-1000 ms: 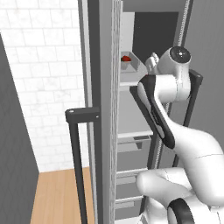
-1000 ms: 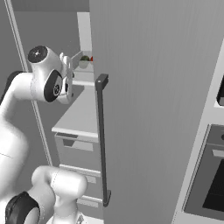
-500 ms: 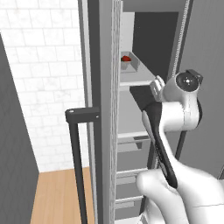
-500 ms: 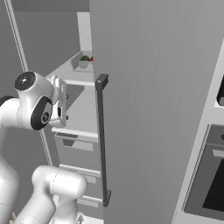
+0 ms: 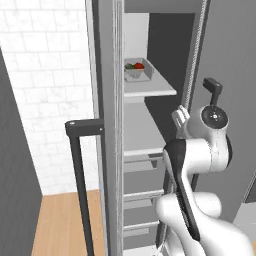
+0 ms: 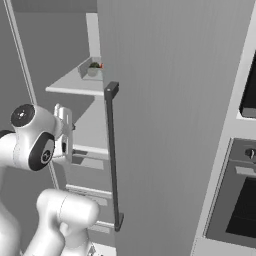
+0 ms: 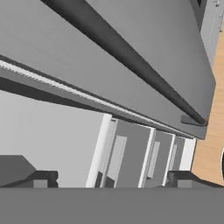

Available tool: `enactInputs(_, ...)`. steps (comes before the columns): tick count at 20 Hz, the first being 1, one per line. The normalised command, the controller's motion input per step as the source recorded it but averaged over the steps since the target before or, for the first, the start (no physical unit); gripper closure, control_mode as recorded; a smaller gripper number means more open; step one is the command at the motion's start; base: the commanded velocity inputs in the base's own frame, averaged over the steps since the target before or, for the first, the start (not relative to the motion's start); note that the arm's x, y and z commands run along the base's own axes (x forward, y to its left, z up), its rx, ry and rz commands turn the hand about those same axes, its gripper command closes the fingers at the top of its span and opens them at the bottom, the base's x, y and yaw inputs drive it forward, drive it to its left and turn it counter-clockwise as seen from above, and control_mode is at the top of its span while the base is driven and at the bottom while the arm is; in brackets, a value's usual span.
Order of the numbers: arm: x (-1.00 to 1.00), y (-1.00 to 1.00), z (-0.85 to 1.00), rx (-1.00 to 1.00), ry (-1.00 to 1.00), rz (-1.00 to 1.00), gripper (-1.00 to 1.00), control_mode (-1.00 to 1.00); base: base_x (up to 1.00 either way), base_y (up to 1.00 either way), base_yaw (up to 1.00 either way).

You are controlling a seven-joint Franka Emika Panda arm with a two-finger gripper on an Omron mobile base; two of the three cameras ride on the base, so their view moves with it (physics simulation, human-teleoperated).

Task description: Take the meat container that has the shrimp and place it on the second highest rack of the freezer. Then take the vegetable container that has the cucumber and bell pepper and place it on the highest rack of the freezer.

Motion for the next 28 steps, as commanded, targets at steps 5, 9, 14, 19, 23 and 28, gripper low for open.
enactInputs(5,0.00,0.00,0.00,0.00,0.00,0.00,-1.00,1.00,-0.12,-0.98,-0.03)
enactInputs(9,0.00,0.00,0.00,0.00,0.00,0.00,-1.00,1.00,0.00,-1.00,-0.06)
enactInputs(14,0.00,0.00,0.00,0.00,0.00,0.00,-1.00,1.00,0.00,-1.00,-0.08)
enactInputs(19,0.00,0.00,0.00,0.00,0.00,0.00,-1.00,1.00,0.02,-1.00,-0.05)
enactInputs(23,0.00,0.00,0.00,0.00,0.00,0.00,-1.00,1.00,0.12,-1.00,-0.05)
enactInputs(28,0.00,0.00,0.00,0.00,0.00,0.00,-1.00,1.00,0.19,-1.00,-0.04)
